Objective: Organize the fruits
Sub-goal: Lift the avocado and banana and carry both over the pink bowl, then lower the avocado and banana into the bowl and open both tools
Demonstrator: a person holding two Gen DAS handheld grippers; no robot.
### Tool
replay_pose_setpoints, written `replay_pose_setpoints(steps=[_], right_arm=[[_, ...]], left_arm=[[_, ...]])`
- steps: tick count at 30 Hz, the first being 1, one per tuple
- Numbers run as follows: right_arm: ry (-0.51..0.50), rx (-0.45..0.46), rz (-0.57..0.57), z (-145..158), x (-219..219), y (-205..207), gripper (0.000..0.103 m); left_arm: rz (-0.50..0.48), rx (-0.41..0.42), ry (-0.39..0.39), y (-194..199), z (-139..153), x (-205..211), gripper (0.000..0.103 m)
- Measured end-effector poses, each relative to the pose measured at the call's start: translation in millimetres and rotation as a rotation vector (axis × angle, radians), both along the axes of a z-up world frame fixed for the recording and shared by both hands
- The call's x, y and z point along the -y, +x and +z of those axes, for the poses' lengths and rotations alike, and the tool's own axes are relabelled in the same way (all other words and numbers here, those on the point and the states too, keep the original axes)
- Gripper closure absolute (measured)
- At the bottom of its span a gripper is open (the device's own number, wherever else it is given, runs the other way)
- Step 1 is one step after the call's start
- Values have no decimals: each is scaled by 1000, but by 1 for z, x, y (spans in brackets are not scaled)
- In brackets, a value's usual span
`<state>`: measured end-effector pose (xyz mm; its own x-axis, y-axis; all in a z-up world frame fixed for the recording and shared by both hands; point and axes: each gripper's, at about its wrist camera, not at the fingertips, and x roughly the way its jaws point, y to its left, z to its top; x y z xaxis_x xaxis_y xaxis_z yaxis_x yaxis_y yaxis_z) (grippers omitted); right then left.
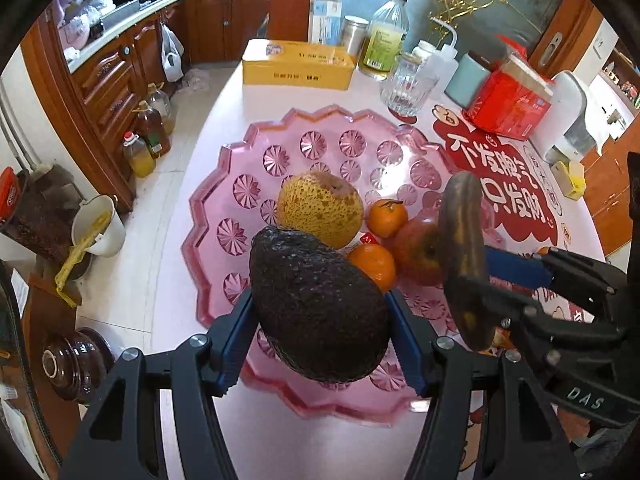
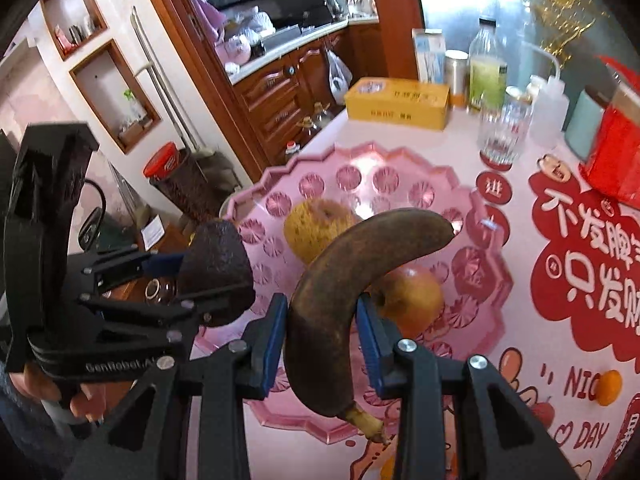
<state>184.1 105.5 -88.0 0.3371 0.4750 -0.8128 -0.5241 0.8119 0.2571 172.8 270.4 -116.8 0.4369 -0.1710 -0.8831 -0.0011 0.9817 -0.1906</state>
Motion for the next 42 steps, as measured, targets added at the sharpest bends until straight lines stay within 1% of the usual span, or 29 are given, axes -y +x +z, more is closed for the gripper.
replay_pose_setpoints(steps=[5,10,13,15,16,17,19,24,27,37,42], right_arm=[[-14,-35,21,-15,-3,3,67],[-47,-3,53,-16,-7,-1,66],[-38,2,47,-14,-4,-1,63],[-12,-6,36,-11,1,1,53],[-3,-5,29,-10,3,1,52],[2,-2,23,-9,5,2,51],[14,-6,15,-7,9,0,51],[37,-31,-17,-4,18,-7,51],[45,-41,-26,-1,23,-14,51],[52,33,-49,31,38,-42,51],[51,76,-52,46,47,-62,51]], left_arm=[[-19,-20,22,9,-14,5,41],[-32,-50,64,12,-24,11,40],[-18,-70,68,11,-28,10,40],[-19,-46,42,7,-23,9,38],[-17,-38,44,6,-20,9,33],[-13,-27,53,5,-17,10,25],[-2,-7,75,2,-9,11,19],[6,-3,74,-6,5,11,18],[10,11,80,-14,16,11,15],[-2,80,132,-53,58,26,14],[8,108,141,-73,75,34,10]])
